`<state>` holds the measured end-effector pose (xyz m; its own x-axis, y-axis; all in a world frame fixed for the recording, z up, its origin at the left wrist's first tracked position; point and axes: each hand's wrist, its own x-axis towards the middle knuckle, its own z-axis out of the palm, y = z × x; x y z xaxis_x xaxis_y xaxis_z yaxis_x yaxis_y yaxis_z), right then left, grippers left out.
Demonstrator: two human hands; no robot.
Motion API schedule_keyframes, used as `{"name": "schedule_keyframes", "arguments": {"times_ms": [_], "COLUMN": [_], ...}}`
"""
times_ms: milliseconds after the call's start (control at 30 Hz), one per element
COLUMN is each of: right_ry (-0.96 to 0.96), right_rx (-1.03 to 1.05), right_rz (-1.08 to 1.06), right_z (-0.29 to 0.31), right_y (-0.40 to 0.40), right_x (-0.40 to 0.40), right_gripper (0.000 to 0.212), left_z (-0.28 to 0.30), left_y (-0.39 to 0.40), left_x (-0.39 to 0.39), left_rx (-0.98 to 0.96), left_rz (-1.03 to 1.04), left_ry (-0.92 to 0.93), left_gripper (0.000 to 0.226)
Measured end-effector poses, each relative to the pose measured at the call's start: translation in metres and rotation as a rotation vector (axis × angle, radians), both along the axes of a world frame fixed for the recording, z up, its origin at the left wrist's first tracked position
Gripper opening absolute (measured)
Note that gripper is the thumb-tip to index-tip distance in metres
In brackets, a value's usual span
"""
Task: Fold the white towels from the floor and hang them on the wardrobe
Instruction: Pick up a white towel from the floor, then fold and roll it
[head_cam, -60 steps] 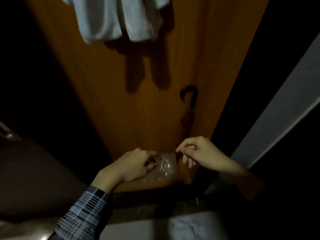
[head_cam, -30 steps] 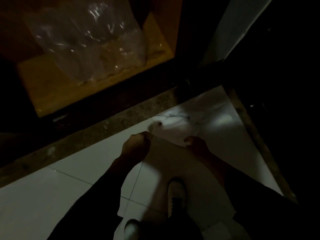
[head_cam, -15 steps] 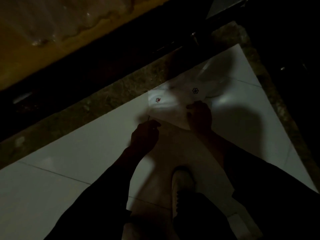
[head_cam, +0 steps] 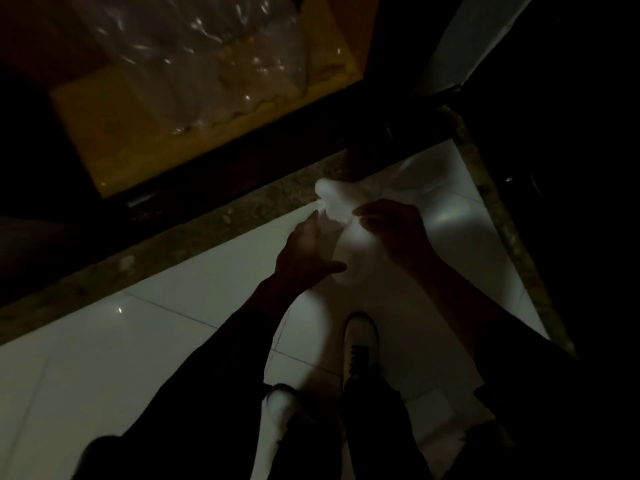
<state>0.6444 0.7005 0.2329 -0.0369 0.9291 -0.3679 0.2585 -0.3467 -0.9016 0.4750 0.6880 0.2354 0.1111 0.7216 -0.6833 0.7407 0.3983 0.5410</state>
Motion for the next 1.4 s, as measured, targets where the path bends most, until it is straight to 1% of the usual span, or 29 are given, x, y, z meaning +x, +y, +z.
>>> {"name": "schedule_keyframes", "arguments": {"times_ms": [33,67,133,200,233,267,300,367,433,467,533,600,633,700,733,800,833,933,1000,1033,1100,1133,1167,1200,1233,1267,1300,1333,1400], "right_ry": [0.033,0.046,0.068,0.087,0.093,0.118,0.164,0.281,0.342,0.358,0.368,0.314,0.269,0.210,0.209,0.265,0.243,0.150,0.091,0.062,-0.003,-0.042,-0.088,-0.134,-0.131,-0.086,-0.047,-0.026,-0.054], "right_rx": [-0.017,-0.012,0.021,0.058,0.087,0.109,0.115,0.091,0.069,0.072,0.105,0.177,0.223,0.287,0.285,0.221,0.205,0.262,0.295,0.320,0.412,0.472,0.535,0.578,0.584,0.557,0.544,0.567,0.663], "right_rz": [0.008,0.027,0.056,0.093,0.118,0.138,0.151,0.180,0.211,0.230,0.246,0.281,0.317,0.386,0.419,0.468,0.520,0.744,0.898,0.940,0.923,0.912,0.950,1.046,1.162,1.263,1.329,1.352,1.308], "right_z": [0.027,0.055,0.113,0.175,0.206,0.236,0.266,0.324,0.373,0.395,0.432,0.467,0.485,0.516,0.526,0.542,0.549,0.577,0.603,0.616,0.644,0.657,0.672,0.685,0.696,0.705,0.712,0.716,0.720], "right_y": [0.002,0.004,0.008,0.011,0.011,0.010,0.010,0.006,0.002,0.000,-0.007,-0.016,-0.021,-0.031,-0.036,-0.046,-0.051,-0.054,-0.045,-0.040,-0.029,-0.024,-0.020,-0.018,-0.017,-0.018,-0.019,-0.020,-0.017], "right_x": [-0.004,-0.007,-0.014,-0.022,-0.027,-0.032,-0.037,-0.047,-0.058,-0.065,-0.080,-0.094,-0.099,-0.110,-0.114,-0.124,-0.128,-0.135,-0.138,-0.139,-0.142,-0.145,-0.148,-0.153,-0.158,-0.163,-0.167,-0.171,-0.178], "right_gripper": [0.026,0.027,0.029,0.037,0.042,0.046,0.049,0.053,0.056,0.056,0.051,0.041,0.039,0.036,0.034,0.026,0.022,0.019,0.021,0.023,0.039,0.043,0.047,0.052,0.055,0.052,0.043,0.033,0.023], "left_z": [0.025,0.051,0.107,0.164,0.195,0.222,0.250,0.305,0.357,0.381,0.425,0.465,0.482,0.512,0.525,0.551,0.563,0.598,0.620,0.630,0.650,0.659,0.668,0.676,0.684,0.691,0.697,0.703,0.712], "left_y": [0.000,0.000,0.001,0.002,0.002,0.000,-0.001,-0.007,-0.010,-0.012,-0.016,-0.023,-0.028,-0.040,-0.047,-0.060,-0.067,-0.085,-0.098,-0.103,-0.112,-0.115,-0.117,-0.120,-0.122,-0.125,-0.128,-0.132,-0.139], "left_x": [-0.002,-0.004,-0.011,-0.022,-0.029,-0.038,-0.044,-0.061,-0.080,-0.090,-0.106,-0.116,-0.120,-0.129,-0.133,-0.141,-0.144,-0.150,-0.151,-0.151,-0.148,-0.146,-0.144,-0.142,-0.140,-0.139,-0.139,-0.139,-0.141], "left_rx": [-0.015,-0.038,-0.067,-0.031,-0.022,-0.002,0.067,0.230,0.333,0.369,0.420,0.475,0.535,0.648,0.686,0.734,0.749,0.819,0.875,0.905,0.935,0.938,0.940,0.945,0.951,0.961,0.980,1.002,1.042], "left_rz": [0.063,0.159,0.360,0.525,0.615,0.673,0.699,0.687,0.675,0.647,0.590,0.572,0.554,0.527,0.537,0.580,0.597,0.554,0.472,0.425,0.348,0.308,0.271,0.248,0.239,0.245,0.258,0.270,0.275], "left_ry": [-0.056,-0.147,-0.335,-0.457,-0.519,-0.548,-0.570,-0.566,-0.549,-0.546,-0.572,-0.614,-0.604,-0.599,-0.620,-0.658,-0.674,-0.626,-0.567,-0.528,-0.433,-0.393,-0.361,-0.337,-0.323,-0.310,-0.290,-0.260,-0.158], "left_gripper": [0.104,0.098,0.075,0.050,0.044,0.047,0.057,0.070,0.067,0.060,0.038,0.016,0.011,0.011,0.012,0.019,0.019,0.014,0.017,0.021,0.024,0.021,0.016,0.012,0.010,0.011,0.015,0.019,0.022]}}
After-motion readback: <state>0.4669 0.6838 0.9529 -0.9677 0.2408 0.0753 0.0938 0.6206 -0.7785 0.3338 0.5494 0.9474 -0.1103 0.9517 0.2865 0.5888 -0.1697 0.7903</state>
